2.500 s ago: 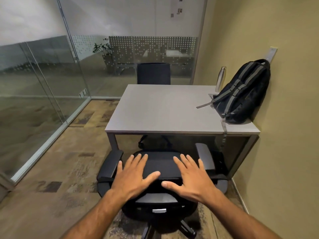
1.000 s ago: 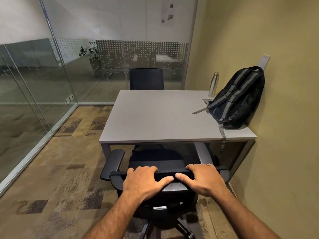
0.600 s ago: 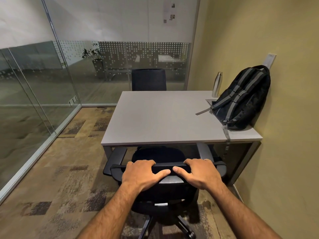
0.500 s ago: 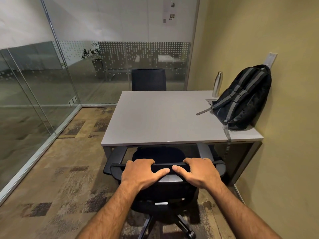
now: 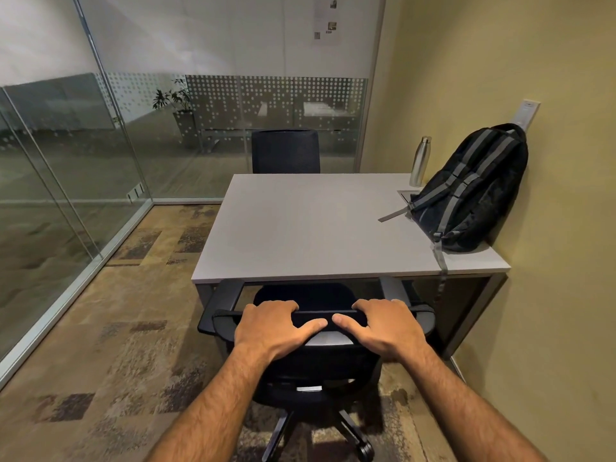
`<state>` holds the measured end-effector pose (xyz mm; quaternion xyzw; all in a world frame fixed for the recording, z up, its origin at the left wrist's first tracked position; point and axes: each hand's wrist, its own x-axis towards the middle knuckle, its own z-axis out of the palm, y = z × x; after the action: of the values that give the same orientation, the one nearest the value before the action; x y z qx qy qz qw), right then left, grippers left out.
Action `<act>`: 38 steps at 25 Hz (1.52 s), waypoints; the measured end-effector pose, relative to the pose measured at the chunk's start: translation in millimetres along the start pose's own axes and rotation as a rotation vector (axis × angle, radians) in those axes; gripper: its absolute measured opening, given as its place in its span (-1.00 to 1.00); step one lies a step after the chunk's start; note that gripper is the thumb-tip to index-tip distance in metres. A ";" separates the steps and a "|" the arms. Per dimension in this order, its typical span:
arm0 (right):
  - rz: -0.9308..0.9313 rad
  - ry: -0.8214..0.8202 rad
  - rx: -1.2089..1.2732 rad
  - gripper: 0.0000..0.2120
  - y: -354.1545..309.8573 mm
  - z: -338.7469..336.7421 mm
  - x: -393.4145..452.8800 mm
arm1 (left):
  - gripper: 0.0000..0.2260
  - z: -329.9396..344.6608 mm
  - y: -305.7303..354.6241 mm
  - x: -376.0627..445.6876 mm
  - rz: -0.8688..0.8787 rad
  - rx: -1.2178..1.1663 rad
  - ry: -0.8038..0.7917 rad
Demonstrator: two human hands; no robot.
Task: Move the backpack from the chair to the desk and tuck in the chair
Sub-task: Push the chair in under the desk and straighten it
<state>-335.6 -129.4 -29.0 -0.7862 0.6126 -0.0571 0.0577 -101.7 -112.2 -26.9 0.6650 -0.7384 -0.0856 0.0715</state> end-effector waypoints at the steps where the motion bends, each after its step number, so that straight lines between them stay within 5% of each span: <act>1: 0.000 -0.009 0.002 0.16 -0.3 -1.4 0.4 | -0.07 -0.1 -0.3 0.3 0.000 -0.001 -0.001; 14: 0.069 -0.109 0.163 -0.01 8.0 -21.2 8.2 | -0.07 -5.2 19.2 22.9 -0.042 -0.105 -0.138; 22: 0.270 -0.086 0.374 -0.19 135.1 -9.9 101.5 | -0.16 14.4 90.4 146.0 0.002 -0.268 -0.231; 27: 0.452 -0.173 0.593 -0.41 224.2 49.9 130.4 | -0.27 62.8 127.9 221.4 -0.045 -0.314 -0.396; 38: 0.781 -0.232 0.931 -0.27 297.6 142.7 184.3 | -0.24 204.3 165.6 308.0 -0.257 -0.650 -0.588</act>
<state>-552.7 -377.5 -214.1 -0.3972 0.7557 -0.2073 0.4776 -339.6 -395.4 -192.0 0.6419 -0.5735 -0.5062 0.0529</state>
